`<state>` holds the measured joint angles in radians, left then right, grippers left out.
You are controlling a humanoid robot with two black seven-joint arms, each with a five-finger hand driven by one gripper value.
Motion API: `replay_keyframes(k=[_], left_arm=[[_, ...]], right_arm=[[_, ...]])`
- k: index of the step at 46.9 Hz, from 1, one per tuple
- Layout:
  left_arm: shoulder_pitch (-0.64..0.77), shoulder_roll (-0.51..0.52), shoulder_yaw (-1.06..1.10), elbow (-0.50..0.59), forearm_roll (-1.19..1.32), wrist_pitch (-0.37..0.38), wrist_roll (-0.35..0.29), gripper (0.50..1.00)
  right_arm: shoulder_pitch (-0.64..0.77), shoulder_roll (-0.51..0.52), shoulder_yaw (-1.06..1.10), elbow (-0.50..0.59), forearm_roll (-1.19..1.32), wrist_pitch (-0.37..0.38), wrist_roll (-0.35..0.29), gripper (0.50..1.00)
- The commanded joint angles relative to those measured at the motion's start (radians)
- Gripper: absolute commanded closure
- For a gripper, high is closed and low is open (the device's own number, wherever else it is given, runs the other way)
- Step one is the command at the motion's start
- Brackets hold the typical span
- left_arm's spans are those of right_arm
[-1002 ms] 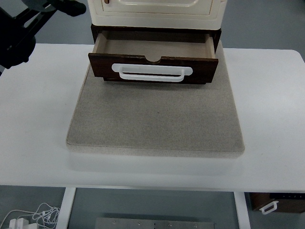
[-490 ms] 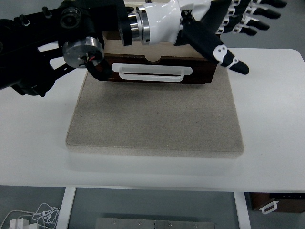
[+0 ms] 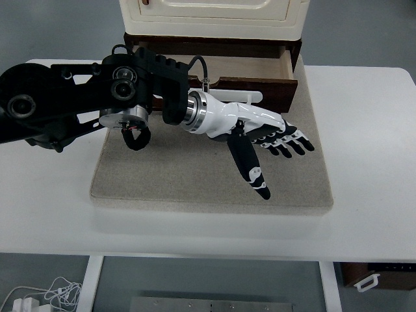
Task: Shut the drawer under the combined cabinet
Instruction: 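Swing the left hand across the open drawer front, palm toward it, then push the drawer front with the left hand toward the cabinet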
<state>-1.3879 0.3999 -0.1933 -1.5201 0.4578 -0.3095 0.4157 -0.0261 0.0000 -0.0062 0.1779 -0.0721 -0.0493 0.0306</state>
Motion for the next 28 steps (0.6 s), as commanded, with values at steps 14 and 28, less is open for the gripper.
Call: replay_keyframes(k=[14,28], left_arm=[[-0.014,0.016,0.025,0.08,-0.001,-0.12,0.183,0.5],[-0.034,0.022,0.026,0.147,-0.001,-0.138,0.195,0.5]], right_arm=[[0.0,0.0,0.0,0.0,0.0,0.0,0.0,0.548],[0.0,0.0,0.0,0.0,0.0,-0.001,0.0,0.548]])
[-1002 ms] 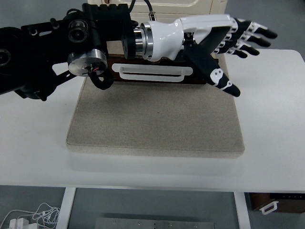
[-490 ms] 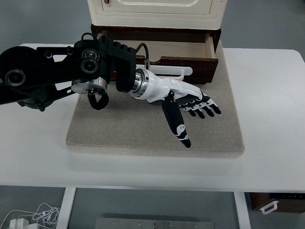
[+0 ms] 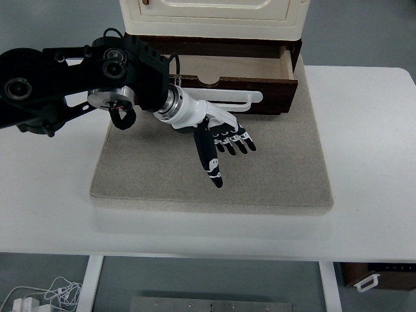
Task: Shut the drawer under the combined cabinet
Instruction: 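Push the drawer front with the left hand toward the cabinet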
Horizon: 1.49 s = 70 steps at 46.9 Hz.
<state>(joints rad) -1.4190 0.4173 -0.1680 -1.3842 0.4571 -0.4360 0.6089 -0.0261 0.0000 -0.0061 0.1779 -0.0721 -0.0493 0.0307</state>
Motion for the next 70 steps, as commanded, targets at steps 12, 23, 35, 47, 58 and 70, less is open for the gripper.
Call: replay_keyframes(k=[12,23,35,47,58,70], left_arm=[[-0.012,0.008,0.001,0.056,0.0,-0.027,0.002,0.5],[-0.015,0.008,-0.001,0.088,0.0,-0.03,0.002,0.5],[-0.02,0.006,-0.001,0.128,0.018,-0.032,0.002,0.5],[-0.018,0.006,-0.002,0.183,0.032,-0.041,0.0,0.5],[-0.017,0.001,-0.011,0.228,0.066,-0.041,-0.005,0.5],[-0.017,-0.002,-0.018,0.26,0.074,-0.033,-0.008,0.5]], right_arm=[[0.0,0.0,0.0,0.0,0.0,0.0,0.0,0.548],[0.0,0.0,0.0,0.0,0.0,0.0,0.0,0.548],[0.0,0.0,0.0,0.0,0.0,0.0,0.0,0.548],[0.0,0.0,0.0,0.0,0.0,0.0,0.0,0.548],[0.0,0.0,0.0,-0.001,0.0,0.0,0.0,0.548],[0.0,0.0,0.0,0.0,0.0,0.0,0.0,0.548]])
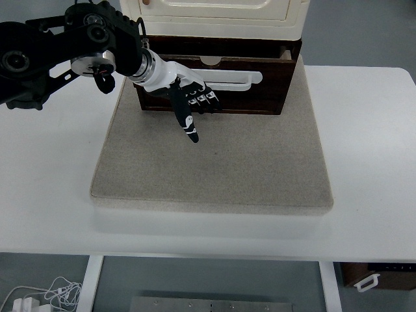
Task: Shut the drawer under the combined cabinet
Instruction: 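Push the drawer front with the left hand toward the cabinet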
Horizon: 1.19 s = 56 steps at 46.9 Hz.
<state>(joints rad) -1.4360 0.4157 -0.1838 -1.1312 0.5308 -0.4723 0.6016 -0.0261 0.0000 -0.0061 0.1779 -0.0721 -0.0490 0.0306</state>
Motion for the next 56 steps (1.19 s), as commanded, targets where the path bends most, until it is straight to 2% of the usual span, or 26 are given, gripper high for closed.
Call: replay_keyframes(k=[1,25,56], left_arm=[[0.0,0.0,-0.002,0.008,0.0,0.004,0.0,0.5],[0.003,0.003,-0.009,0.09,-0.003,0.023,-0.022,0.5],[0.017,0.012,-0.036,0.114,0.031,0.026,-0.032,0.504]], right_arm=[[0.0,0.0,0.0,0.0,0.0,0.0,0.0,0.548],[0.0,0.0,0.0,0.0,0.0,0.0,0.0,0.548],[0.0,0.0,0.0,-0.001,0.0,0.0,0.0,0.548]])
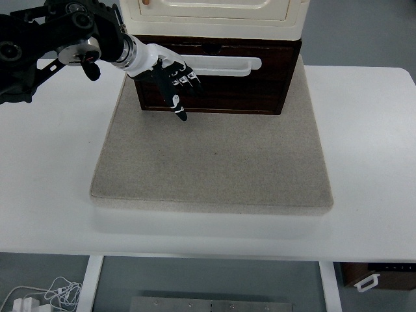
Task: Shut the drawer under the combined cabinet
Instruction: 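Push the drawer front with the left hand toward the cabinet, then press the drawer fully shut and lift the left hand away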
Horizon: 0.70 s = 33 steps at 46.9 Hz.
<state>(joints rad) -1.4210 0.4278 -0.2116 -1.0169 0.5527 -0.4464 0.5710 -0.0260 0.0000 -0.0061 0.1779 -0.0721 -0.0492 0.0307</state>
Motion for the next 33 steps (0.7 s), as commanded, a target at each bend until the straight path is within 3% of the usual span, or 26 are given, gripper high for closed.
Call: replay_keyframes(k=[1,13,21,33], left_arm=[[0.002,0.0,-0.009,0.0,0.01,0.0,0.0,0.504],[0.002,0.002,-0.02,-0.012,0.006,-0.008,-0.002,0.5],[0.008,0.028,-0.176,-0.133,-0.051,-0.164,-0.011,0.5],[0.002,-0.047,-0.438,-0.164,-0.257,-0.164,-0.028,0.5]], right_arm=[[0.0,0.0,0.0,0.0,0.0,0.0,0.0,0.548],[0.0,0.0,0.0,0.0,0.0,0.0,0.0,0.548],[0.0,0.0,0.0,0.0,0.0,0.0,0.0,0.548],[0.0,0.0,0.0,0.0,0.0,0.0,0.0,0.548]])
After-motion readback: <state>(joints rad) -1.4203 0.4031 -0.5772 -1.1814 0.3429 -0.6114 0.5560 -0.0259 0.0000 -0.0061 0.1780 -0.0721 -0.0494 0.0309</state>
